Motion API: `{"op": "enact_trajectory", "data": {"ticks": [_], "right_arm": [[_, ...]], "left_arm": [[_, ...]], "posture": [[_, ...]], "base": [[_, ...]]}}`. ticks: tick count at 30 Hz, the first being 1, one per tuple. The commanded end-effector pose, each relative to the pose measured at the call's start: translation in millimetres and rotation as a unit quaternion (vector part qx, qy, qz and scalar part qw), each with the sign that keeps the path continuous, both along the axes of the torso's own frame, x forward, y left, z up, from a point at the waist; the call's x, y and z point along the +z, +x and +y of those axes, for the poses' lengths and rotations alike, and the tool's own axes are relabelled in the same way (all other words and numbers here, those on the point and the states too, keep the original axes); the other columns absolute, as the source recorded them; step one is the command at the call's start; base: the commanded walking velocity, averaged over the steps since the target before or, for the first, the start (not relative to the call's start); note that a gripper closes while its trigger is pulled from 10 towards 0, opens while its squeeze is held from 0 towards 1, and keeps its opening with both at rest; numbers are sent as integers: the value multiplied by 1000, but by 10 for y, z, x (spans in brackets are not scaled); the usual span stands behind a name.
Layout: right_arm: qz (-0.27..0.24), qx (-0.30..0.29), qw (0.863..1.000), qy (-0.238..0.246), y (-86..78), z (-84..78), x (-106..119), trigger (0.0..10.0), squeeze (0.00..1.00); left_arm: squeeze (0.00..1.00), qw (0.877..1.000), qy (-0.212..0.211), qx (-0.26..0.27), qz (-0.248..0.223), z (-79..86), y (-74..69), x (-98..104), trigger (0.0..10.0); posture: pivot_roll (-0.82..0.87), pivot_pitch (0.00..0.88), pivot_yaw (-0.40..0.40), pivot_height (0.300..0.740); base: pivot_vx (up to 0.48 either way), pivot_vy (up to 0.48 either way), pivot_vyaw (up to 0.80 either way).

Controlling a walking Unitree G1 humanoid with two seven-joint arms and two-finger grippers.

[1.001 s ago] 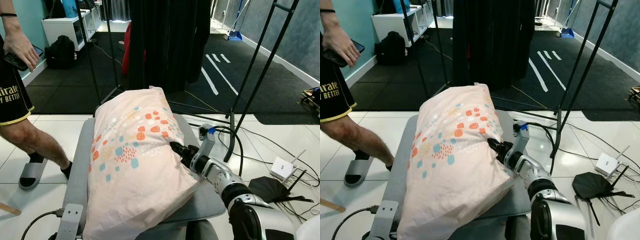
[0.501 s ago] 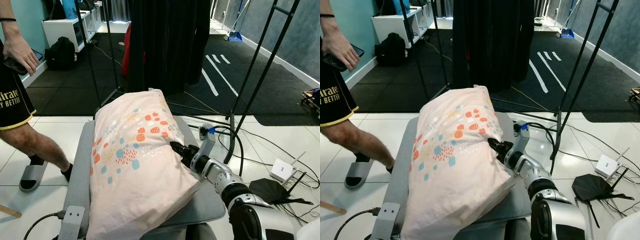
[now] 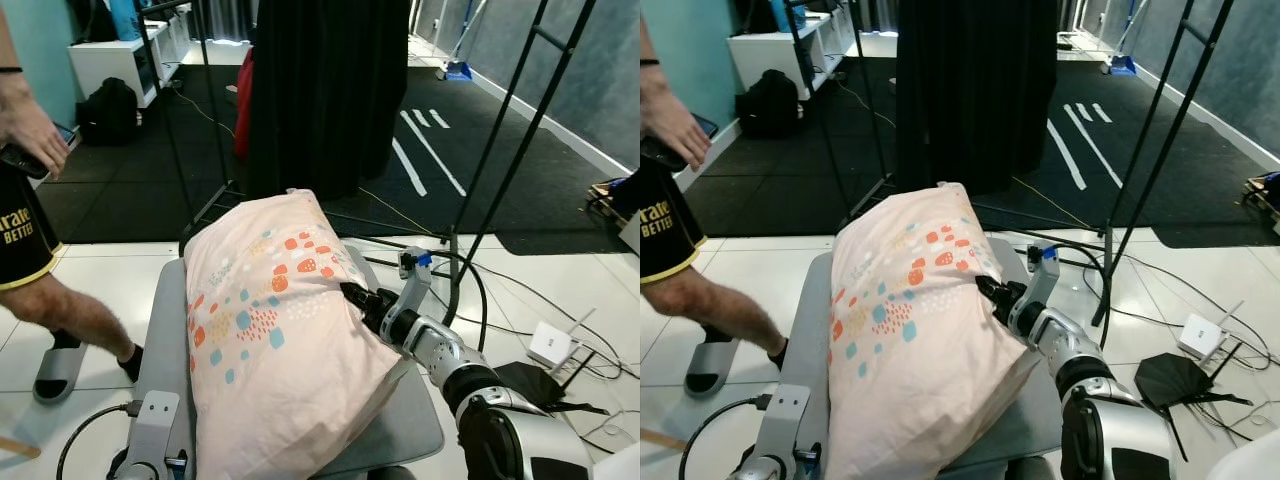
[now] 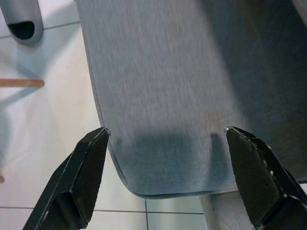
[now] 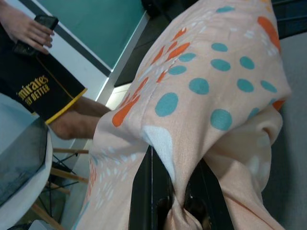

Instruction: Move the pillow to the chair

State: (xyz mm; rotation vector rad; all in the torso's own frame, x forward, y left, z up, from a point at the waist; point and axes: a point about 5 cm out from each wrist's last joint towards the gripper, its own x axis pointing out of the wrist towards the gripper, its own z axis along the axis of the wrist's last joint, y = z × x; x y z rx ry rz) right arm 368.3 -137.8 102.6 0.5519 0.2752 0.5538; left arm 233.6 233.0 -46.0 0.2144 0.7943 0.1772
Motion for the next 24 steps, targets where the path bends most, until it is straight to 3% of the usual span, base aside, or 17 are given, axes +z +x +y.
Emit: {"op": "enact_trajectory", "data": {"ticks": [1, 2, 3, 24], "right_arm": [[-34, -12, 999, 8, 78, -43, 164, 0, 0], [-35, -11, 999, 9, 81, -45, 173, 0, 0], [-36, -11, 999, 9, 83, -47, 178, 10000, 0], [-42, -11, 999, 12, 89, -69, 199, 10000, 0]], "left_arm": [[0, 1000, -4, -2, 5, -18, -27, -23, 10000], [0, 1000, -5, -2, 5, -22, -27, -24, 10000], [0, 1000, -6, -2, 5, -24, -25, -24, 10000], [0, 1000, -7, -8, 12, -47, -43, -43, 10000]], "posture": [[-27, 10, -72, 631], [-28, 12, -71, 636], [-29, 22, -70, 641], [-45, 0, -58, 699]], "base": [[0, 0, 0], [0, 0, 0], [0, 0, 0], [0, 0, 0]]}}
